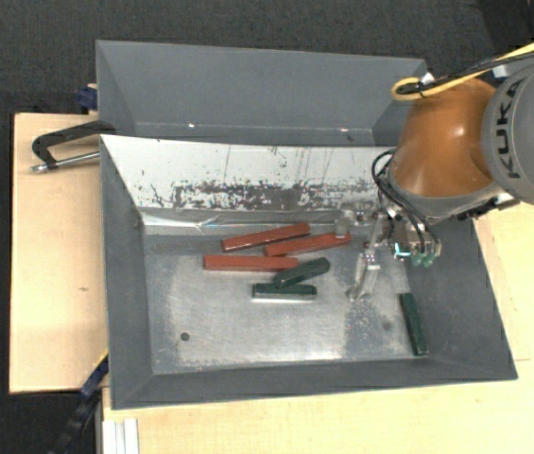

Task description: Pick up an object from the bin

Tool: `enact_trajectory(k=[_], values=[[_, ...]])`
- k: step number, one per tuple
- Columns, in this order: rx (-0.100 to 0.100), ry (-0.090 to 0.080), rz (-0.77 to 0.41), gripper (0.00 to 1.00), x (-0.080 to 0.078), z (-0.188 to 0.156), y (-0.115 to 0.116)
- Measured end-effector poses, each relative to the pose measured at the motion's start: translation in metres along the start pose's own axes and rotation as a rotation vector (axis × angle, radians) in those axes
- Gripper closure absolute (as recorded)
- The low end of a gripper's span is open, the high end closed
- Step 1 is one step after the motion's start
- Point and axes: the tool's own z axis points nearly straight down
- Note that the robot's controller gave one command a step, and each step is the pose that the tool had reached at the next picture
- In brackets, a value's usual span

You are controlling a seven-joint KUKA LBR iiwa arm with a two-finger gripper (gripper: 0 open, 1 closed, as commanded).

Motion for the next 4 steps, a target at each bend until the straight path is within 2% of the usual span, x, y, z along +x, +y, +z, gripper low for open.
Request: enact_trajectory(k=[1,2,3,4], values=[[0.001,-0.007,-0.001,0.0,-0.002,-0.003,0.0],[0.001,-0.01,-0.049,0.0,0.009,0.046,0.051],[-0.003,-0.003,-0.064,0.0,-0.014,0.057,0.068],[0.0,-0.015,0.001,1.0,0.021,0.065,0.076]])
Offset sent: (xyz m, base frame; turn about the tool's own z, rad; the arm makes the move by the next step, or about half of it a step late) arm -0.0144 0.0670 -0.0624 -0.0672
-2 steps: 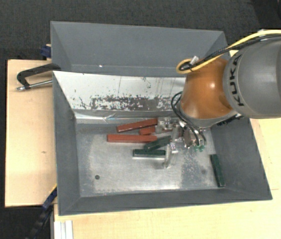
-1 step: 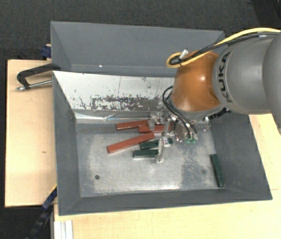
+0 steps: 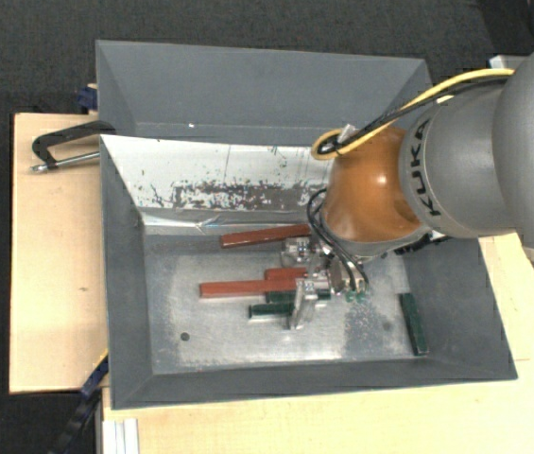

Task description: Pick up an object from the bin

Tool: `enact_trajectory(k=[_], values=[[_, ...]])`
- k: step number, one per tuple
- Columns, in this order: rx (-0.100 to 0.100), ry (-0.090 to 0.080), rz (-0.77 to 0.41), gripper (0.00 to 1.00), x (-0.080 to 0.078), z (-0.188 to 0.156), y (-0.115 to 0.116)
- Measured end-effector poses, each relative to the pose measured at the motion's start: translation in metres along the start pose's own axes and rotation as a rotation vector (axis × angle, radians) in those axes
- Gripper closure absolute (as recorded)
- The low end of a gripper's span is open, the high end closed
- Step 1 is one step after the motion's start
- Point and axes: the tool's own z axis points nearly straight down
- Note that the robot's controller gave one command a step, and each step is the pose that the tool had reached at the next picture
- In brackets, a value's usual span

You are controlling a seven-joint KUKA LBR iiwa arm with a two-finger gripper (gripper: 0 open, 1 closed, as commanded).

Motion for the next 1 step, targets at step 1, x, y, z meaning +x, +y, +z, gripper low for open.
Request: enact_trajectory(k=[1], values=[[0.0,0.0,0.0,1.0,0.0,0.0,0.0]])
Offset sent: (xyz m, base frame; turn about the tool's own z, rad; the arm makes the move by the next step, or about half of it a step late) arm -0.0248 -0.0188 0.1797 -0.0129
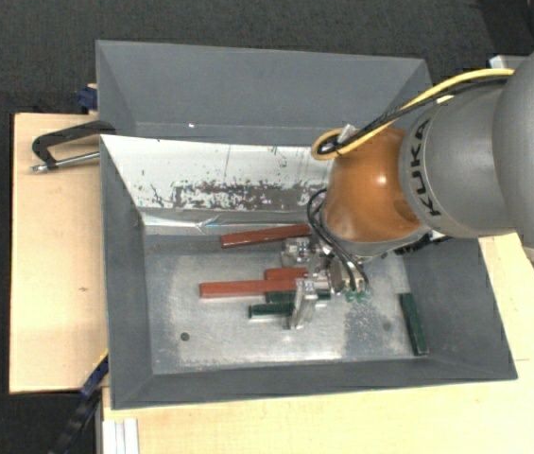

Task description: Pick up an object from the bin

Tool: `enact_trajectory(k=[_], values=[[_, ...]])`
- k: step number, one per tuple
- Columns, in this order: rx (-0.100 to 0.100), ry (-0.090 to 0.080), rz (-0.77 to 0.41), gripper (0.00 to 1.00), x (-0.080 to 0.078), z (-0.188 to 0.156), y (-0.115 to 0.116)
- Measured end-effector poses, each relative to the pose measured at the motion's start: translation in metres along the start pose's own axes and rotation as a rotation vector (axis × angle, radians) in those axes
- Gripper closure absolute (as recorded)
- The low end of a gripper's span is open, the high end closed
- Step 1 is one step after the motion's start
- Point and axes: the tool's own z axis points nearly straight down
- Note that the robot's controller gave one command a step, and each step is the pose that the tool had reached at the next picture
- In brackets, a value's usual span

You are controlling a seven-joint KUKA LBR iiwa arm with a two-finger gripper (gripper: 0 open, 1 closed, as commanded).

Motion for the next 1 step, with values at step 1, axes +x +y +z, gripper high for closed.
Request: enact_trajectory(k=[1], values=[[0.001,-0.001,-0.013,1.0,0.0208,-0.1837,-0.0181]])
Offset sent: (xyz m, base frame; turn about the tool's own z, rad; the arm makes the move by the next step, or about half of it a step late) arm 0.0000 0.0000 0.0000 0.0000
